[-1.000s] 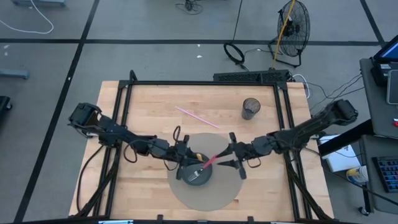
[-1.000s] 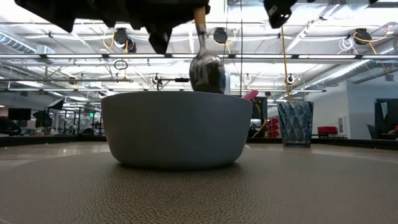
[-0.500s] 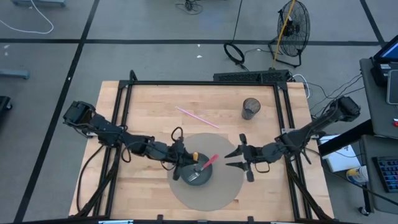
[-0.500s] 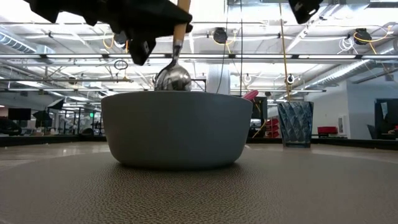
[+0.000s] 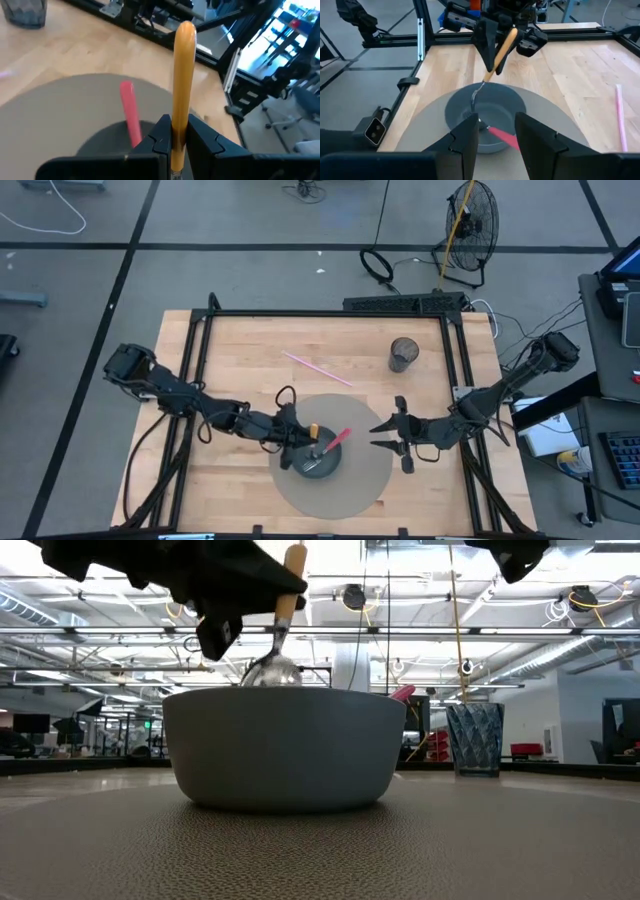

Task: Pick & Place Utensil
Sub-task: Put the yellow spoon into the blue bowl on the brown placemat, then put the blue cup on the brown placemat to the right of the blue bowl

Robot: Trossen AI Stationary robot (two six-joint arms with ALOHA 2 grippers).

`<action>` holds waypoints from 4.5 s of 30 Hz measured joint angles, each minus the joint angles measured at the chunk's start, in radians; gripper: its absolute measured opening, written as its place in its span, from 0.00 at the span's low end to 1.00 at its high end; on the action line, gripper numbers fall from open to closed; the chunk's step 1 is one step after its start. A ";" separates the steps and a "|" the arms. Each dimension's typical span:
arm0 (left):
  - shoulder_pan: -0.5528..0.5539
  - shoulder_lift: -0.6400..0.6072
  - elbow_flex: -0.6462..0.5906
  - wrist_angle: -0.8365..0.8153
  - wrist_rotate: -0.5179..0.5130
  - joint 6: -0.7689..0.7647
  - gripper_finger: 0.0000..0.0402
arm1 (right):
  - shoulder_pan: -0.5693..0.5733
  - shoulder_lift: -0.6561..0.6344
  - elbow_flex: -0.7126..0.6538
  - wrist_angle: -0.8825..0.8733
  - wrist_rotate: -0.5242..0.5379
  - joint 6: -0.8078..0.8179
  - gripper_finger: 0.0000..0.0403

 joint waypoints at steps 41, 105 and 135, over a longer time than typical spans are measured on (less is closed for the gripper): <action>-0.003 0.022 -0.101 0.047 -0.132 0.123 0.05 | -0.001 0.000 0.000 -0.036 0.023 0.009 0.31; -0.181 -0.280 -0.100 -0.449 -0.595 0.280 0.09 | -1.089 0.150 0.262 -0.882 -0.377 -0.183 0.51; -0.181 -0.279 -0.100 -0.451 -0.614 0.262 0.09 | -1.088 0.149 0.175 -0.863 -0.399 -0.232 0.33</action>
